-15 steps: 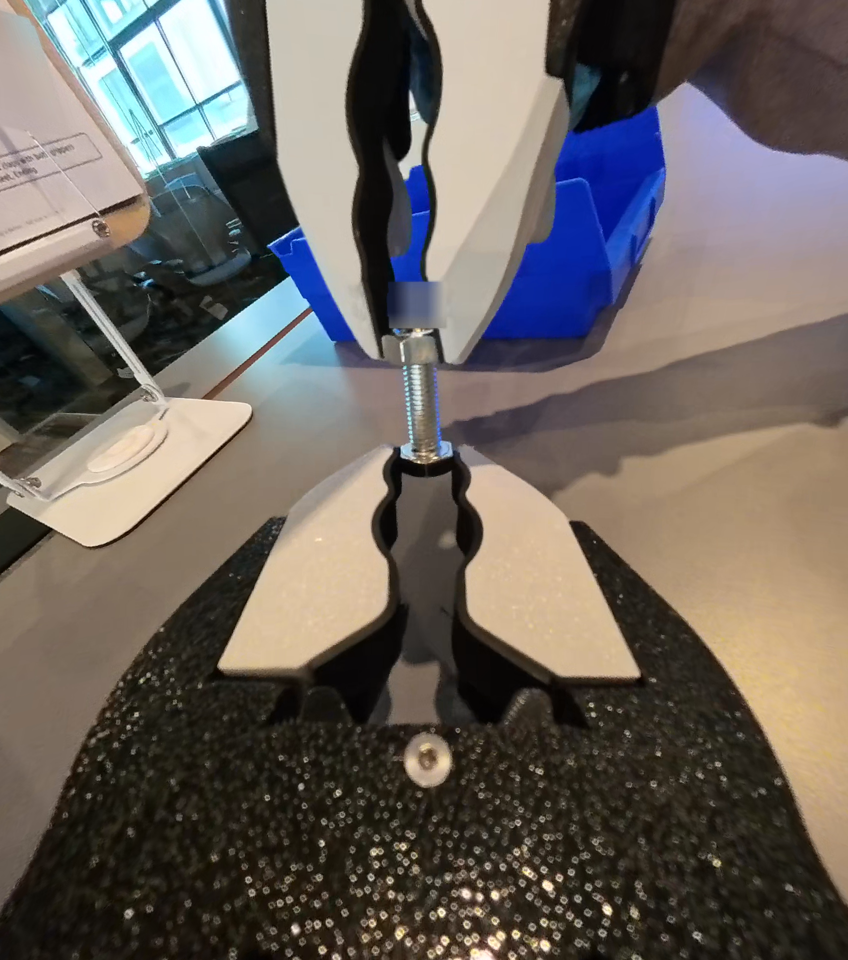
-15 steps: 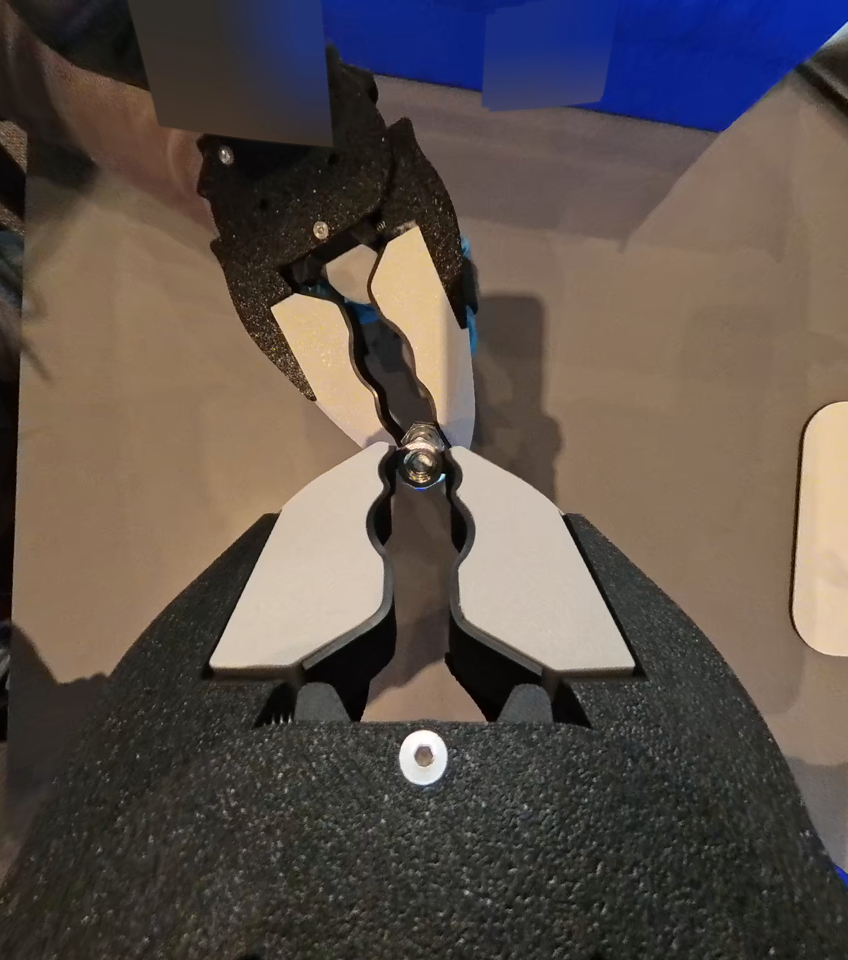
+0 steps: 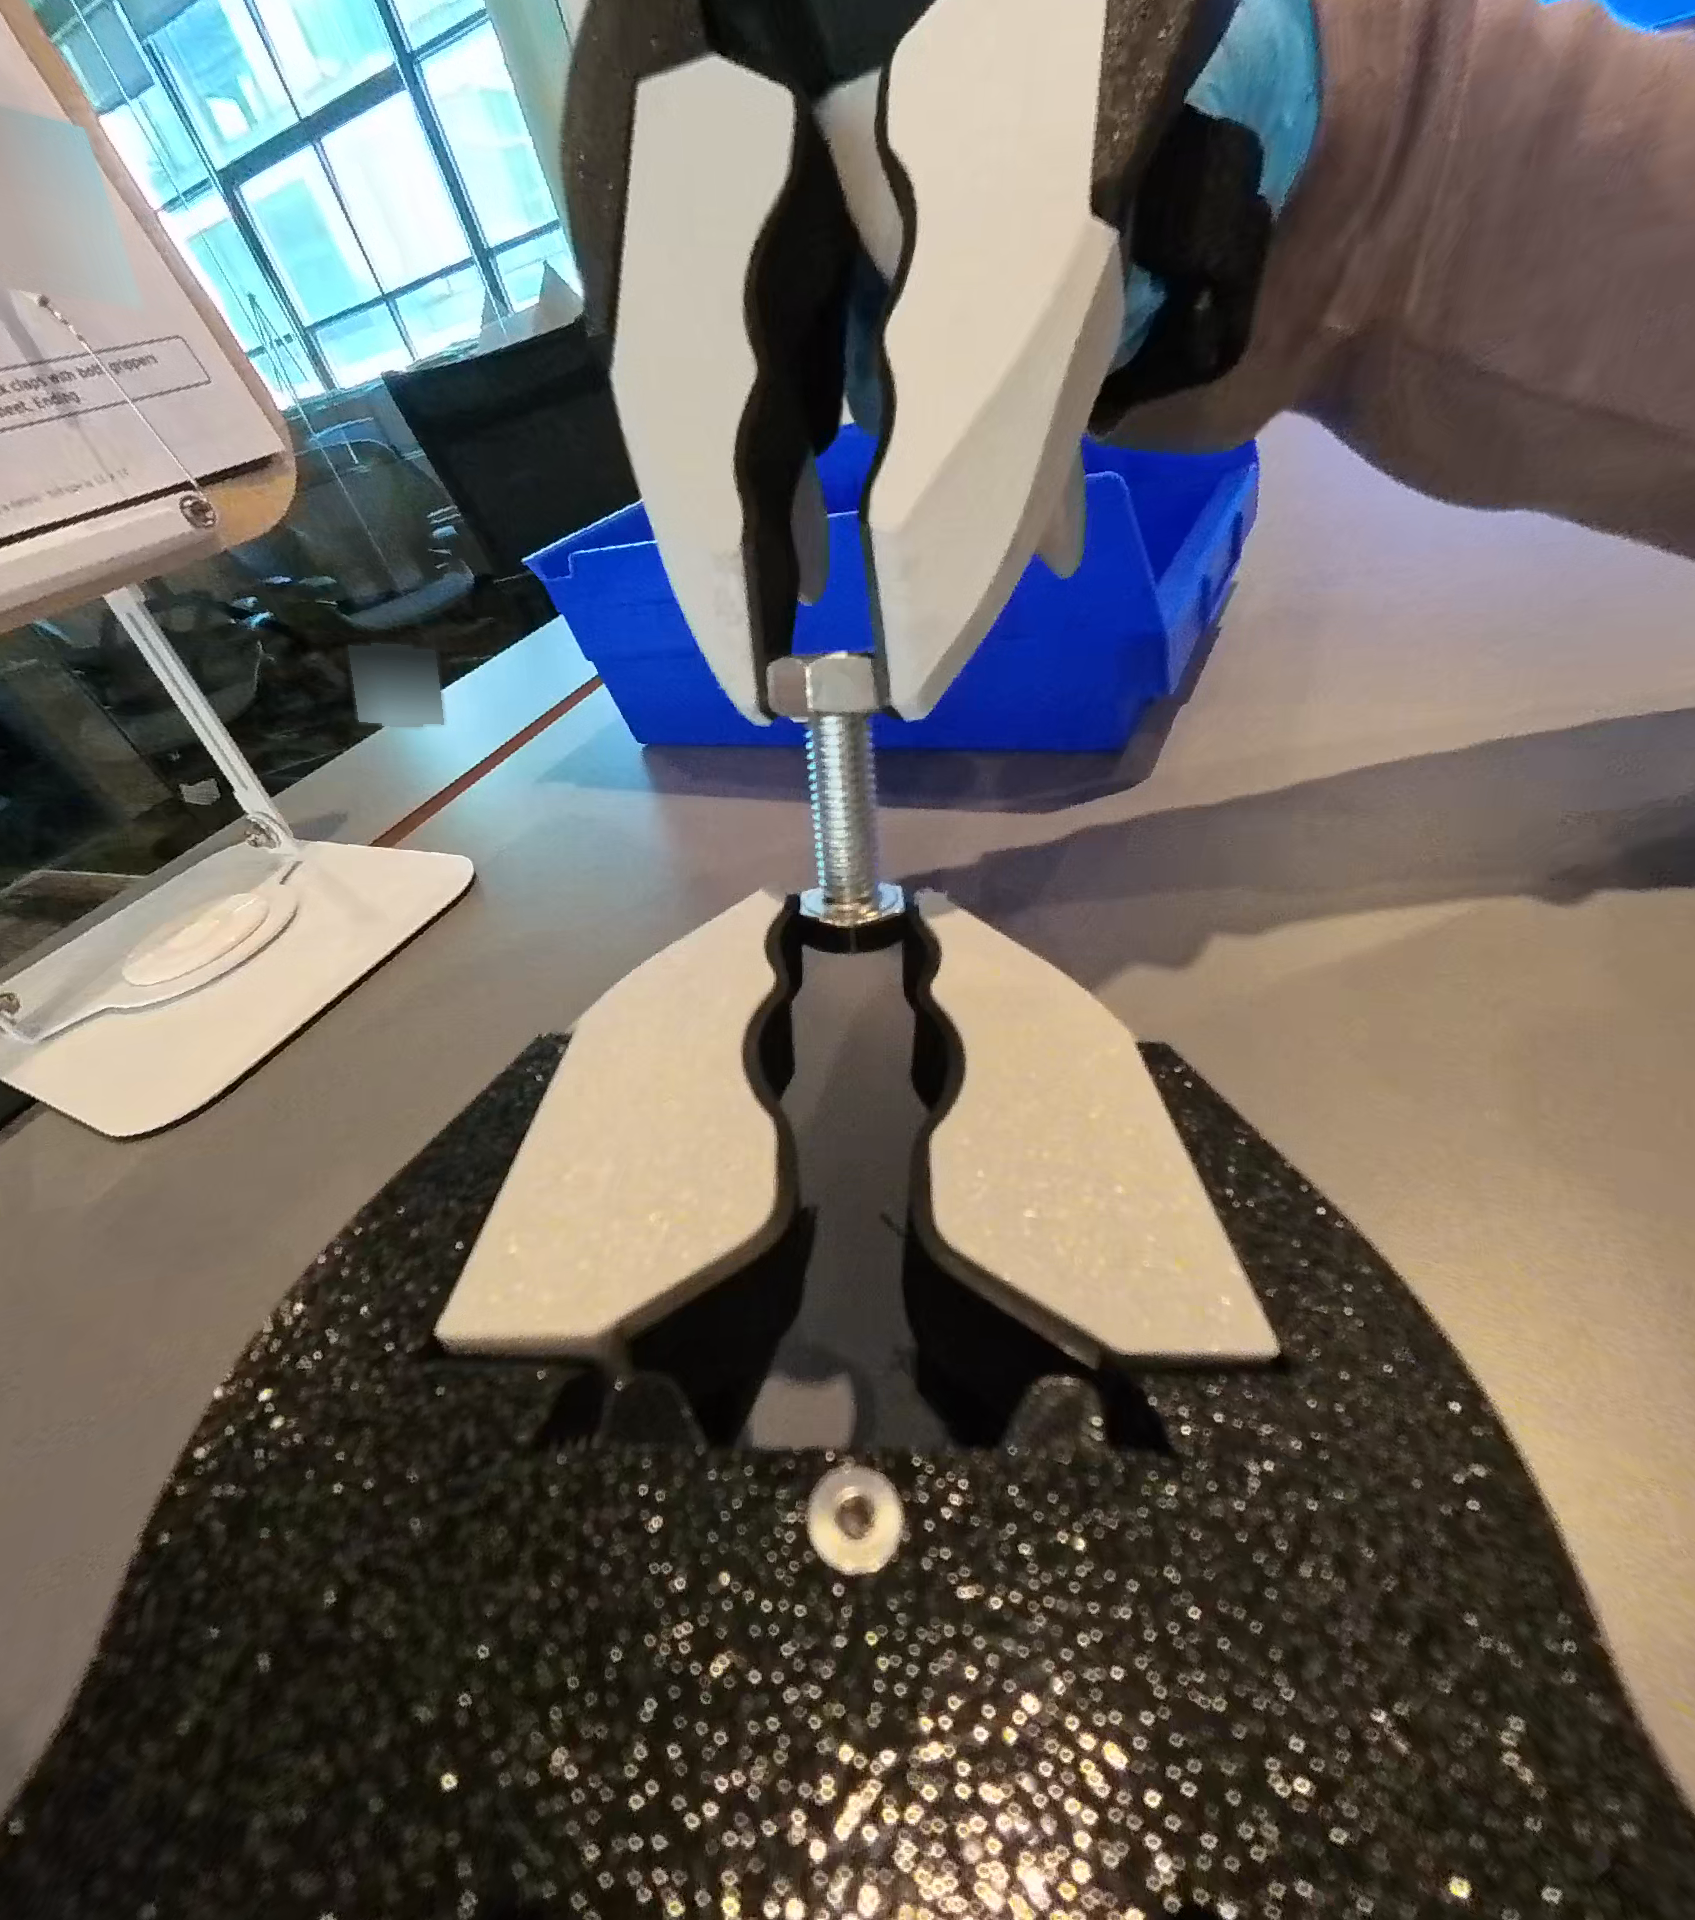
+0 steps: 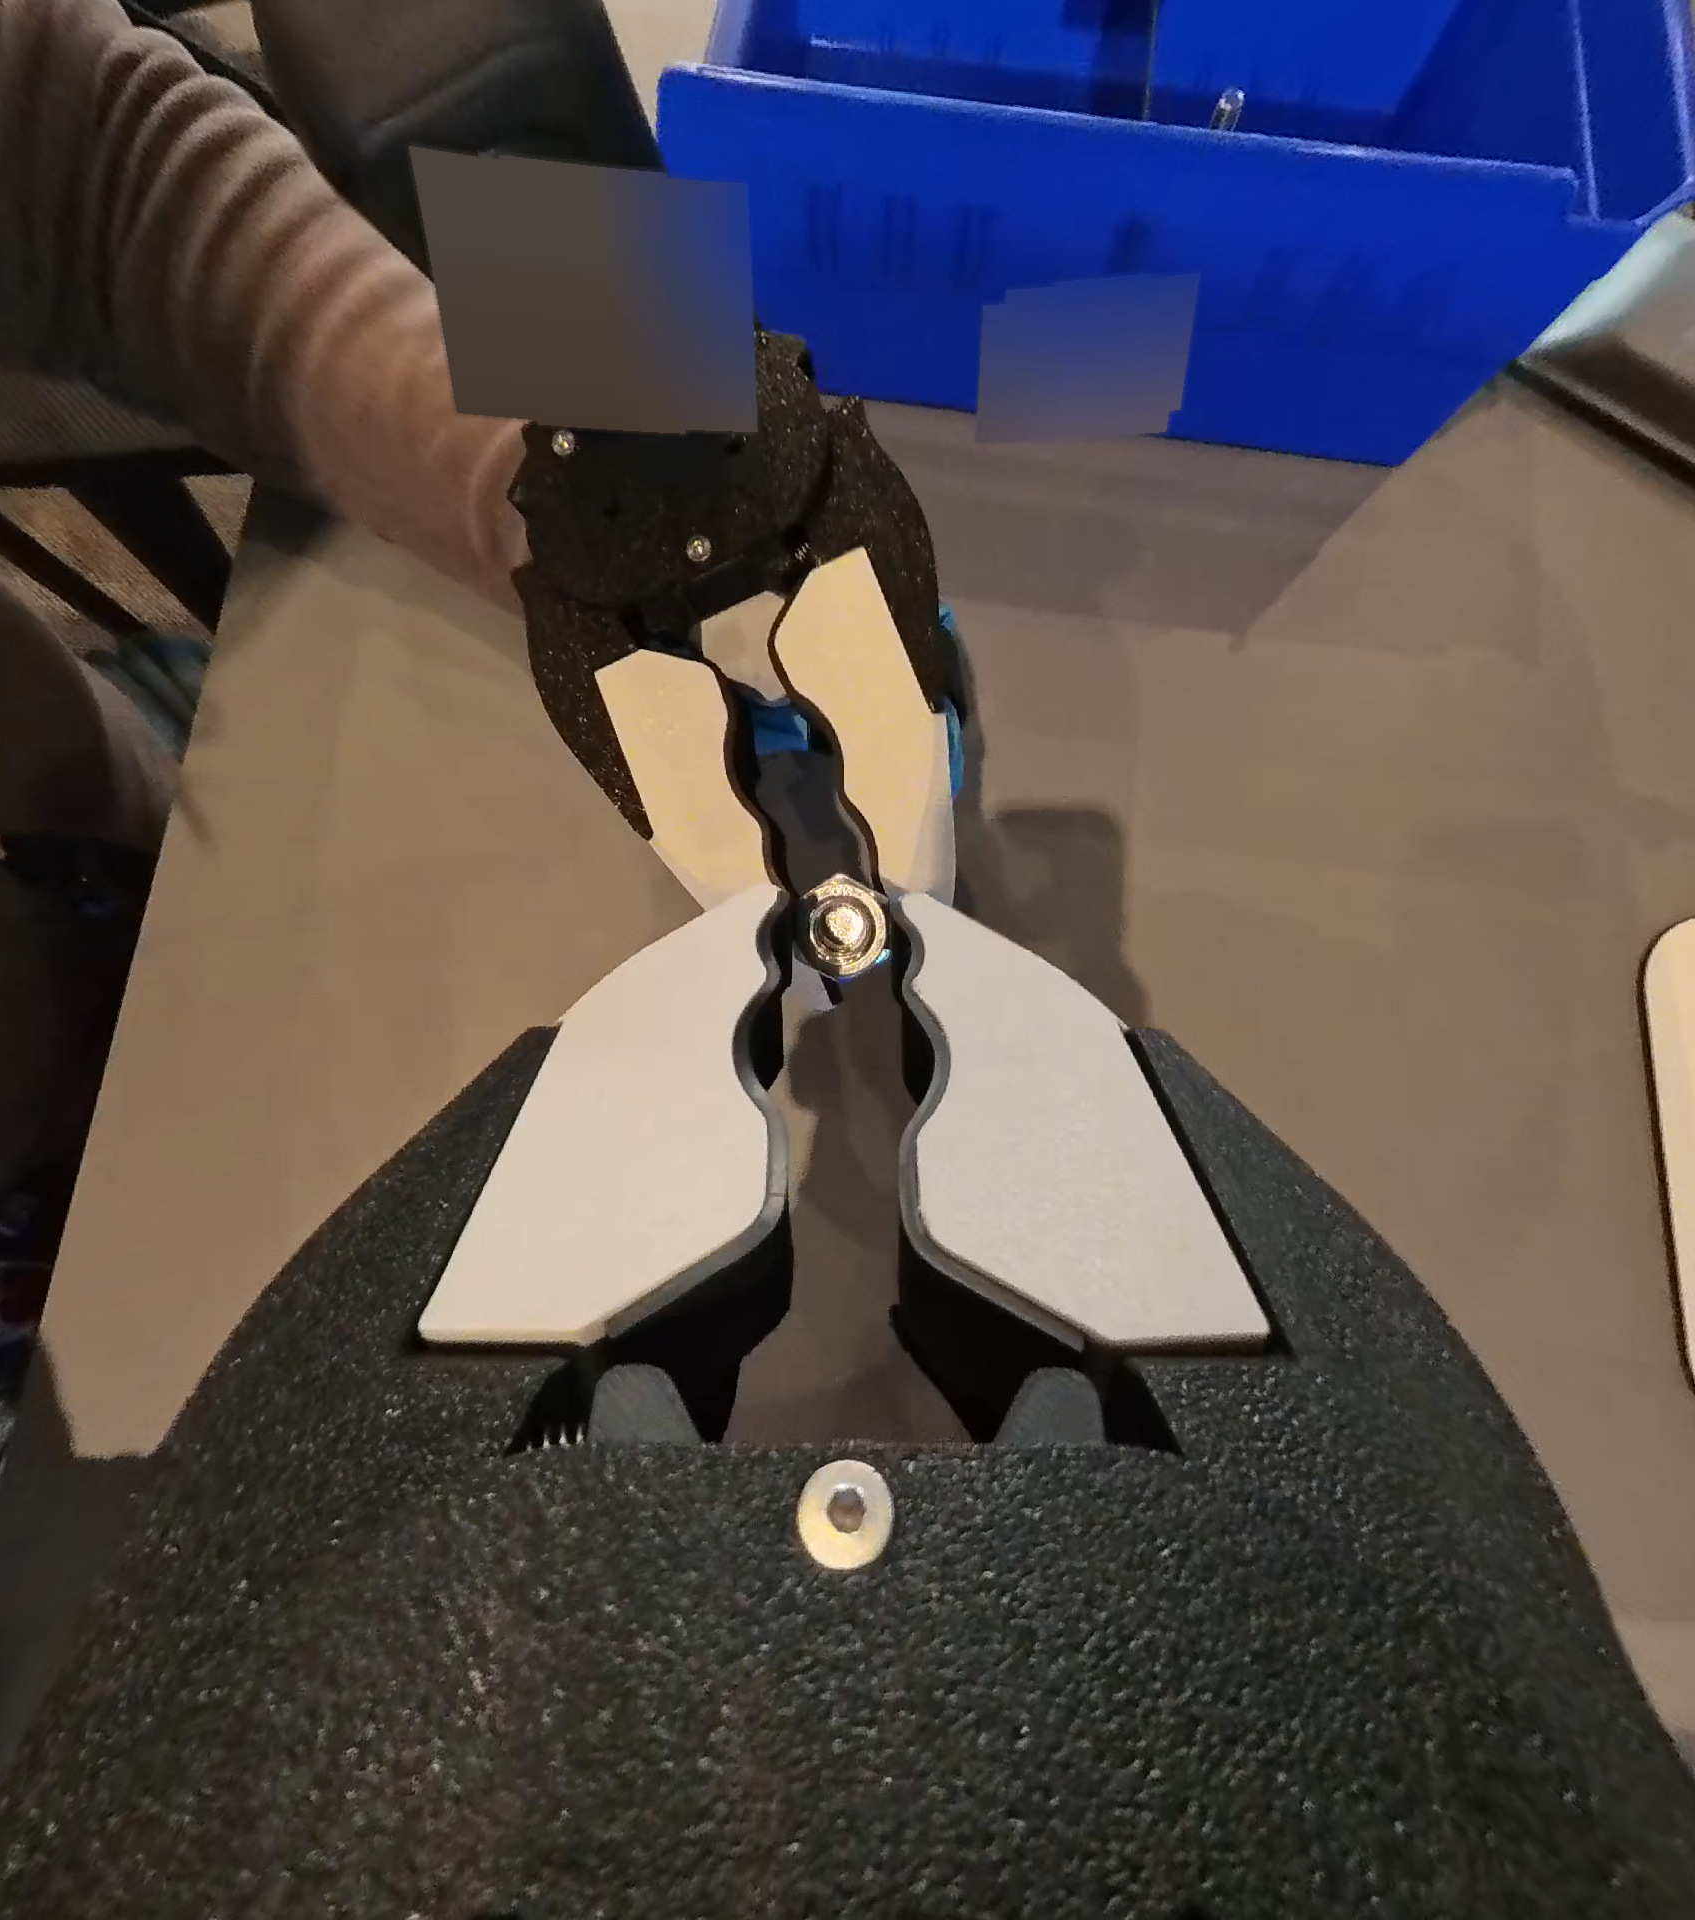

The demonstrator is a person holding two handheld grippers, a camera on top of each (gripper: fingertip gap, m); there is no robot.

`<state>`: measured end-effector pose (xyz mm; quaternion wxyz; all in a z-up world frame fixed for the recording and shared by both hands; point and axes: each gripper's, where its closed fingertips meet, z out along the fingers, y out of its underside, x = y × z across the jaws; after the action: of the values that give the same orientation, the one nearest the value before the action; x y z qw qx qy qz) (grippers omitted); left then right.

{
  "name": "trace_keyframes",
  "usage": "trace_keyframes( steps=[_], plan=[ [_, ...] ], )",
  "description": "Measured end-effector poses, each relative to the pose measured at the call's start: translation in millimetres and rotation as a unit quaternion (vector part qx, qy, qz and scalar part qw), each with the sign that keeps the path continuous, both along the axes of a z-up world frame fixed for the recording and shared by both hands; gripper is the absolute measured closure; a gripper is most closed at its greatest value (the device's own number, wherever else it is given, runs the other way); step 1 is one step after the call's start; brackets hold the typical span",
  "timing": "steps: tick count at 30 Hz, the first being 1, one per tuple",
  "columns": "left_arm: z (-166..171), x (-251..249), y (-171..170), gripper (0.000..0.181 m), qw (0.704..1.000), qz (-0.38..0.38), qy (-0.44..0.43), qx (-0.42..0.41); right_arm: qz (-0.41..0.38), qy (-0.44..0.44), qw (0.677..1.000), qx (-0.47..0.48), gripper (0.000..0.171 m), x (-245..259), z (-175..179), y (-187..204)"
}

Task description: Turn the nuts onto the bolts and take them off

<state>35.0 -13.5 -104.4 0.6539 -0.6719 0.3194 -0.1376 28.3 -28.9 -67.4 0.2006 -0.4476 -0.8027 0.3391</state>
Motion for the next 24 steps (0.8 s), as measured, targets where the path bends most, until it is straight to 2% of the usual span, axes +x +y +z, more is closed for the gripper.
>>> trace_keyframes(
  steps=[13,16,18,21,24],
  plan=[
    [0,-5,4,0.163,1.0,0.018,-0.005,-0.007,-0.02,0.005,1.0,0.007,0.148,-3,-7,4],
    [0,-8,5,0.163,1.0,0.029,-0.006,-0.007,-0.037,0.03,0.999,-0.007,0.132,-5,-3,6],
    [1,-12,7,0.163,0.999,0.042,-0.013,-0.006,-0.063,0.065,0.996,-0.024,0.115,-7,3,8],
    [6,-22,11,0.163,0.997,0.067,-0.038,-0.004,-0.097,0.184,0.974,-0.087,0.114,-14,24,1],
    [12,-32,13,0.163,0.994,0.081,-0.075,-0.001,-0.167,0.322,0.921,-0.141,0.122,-15,42,4]
  ],
)
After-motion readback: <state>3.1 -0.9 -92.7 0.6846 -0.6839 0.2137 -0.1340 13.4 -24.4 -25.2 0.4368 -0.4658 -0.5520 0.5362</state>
